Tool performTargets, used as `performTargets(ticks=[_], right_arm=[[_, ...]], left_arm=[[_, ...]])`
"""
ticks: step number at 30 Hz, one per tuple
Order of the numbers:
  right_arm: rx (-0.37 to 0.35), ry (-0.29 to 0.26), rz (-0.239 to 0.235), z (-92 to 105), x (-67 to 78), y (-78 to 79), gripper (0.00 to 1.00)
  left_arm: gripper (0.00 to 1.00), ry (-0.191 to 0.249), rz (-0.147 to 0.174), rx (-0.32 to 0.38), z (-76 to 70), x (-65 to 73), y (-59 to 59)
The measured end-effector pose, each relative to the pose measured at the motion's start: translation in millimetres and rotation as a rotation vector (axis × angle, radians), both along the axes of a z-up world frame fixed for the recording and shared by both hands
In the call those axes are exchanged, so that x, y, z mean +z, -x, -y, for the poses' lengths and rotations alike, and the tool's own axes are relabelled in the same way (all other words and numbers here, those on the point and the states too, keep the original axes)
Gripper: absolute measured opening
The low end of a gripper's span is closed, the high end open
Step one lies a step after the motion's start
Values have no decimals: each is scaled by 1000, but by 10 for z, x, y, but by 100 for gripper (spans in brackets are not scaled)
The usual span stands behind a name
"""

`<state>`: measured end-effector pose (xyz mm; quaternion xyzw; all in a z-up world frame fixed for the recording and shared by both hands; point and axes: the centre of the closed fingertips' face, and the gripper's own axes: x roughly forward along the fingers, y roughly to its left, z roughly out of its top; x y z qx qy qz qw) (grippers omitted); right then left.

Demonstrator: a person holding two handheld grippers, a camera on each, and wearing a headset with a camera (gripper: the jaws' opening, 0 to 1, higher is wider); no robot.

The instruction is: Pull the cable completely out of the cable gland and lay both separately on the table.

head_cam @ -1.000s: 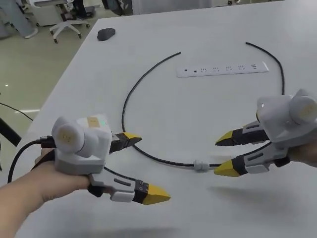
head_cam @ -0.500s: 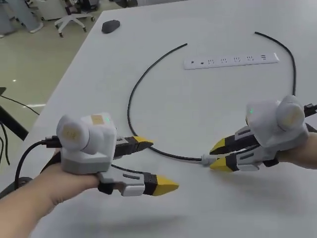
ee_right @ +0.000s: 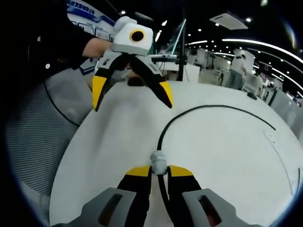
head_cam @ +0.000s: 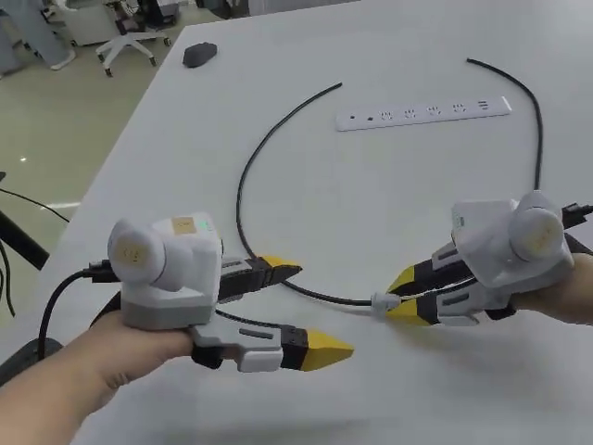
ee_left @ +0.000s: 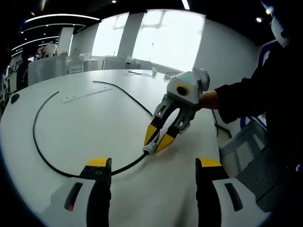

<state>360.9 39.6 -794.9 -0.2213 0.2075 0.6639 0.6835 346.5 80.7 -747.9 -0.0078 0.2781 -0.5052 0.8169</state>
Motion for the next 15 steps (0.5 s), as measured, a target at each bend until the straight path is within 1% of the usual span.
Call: performTargets(ticks=[1, 4, 7, 9, 10, 12, 13, 15], right_arm=[[6, -8, 5, 13, 51, 34, 8], [27, -20, 30, 47, 199, 159, 8], [54, -49, 64, 72, 367, 312, 8], [81, -47, 96, 89, 464, 451, 8], [89, -46, 107, 90, 487, 489, 8], [104, -42, 128, 91, 534, 566, 8], [110, -42, 138, 89, 555, 589, 8], [121, -43, 157, 84, 596, 636, 8]], left_arm=[[72, 27, -19, 1, 44, 16, 13], [67, 83, -28, -37, 190, 78, 74], [62, 73, 3, -49, 275, 51, 67], [55, 209, -54, -103, 440, 221, 190], [50, 222, -55, -122, 468, 246, 216], [44, 248, -56, -159, 525, 296, 267], [40, 239, -57, -166, 539, 277, 277], [36, 221, -58, -178, 567, 238, 297]])
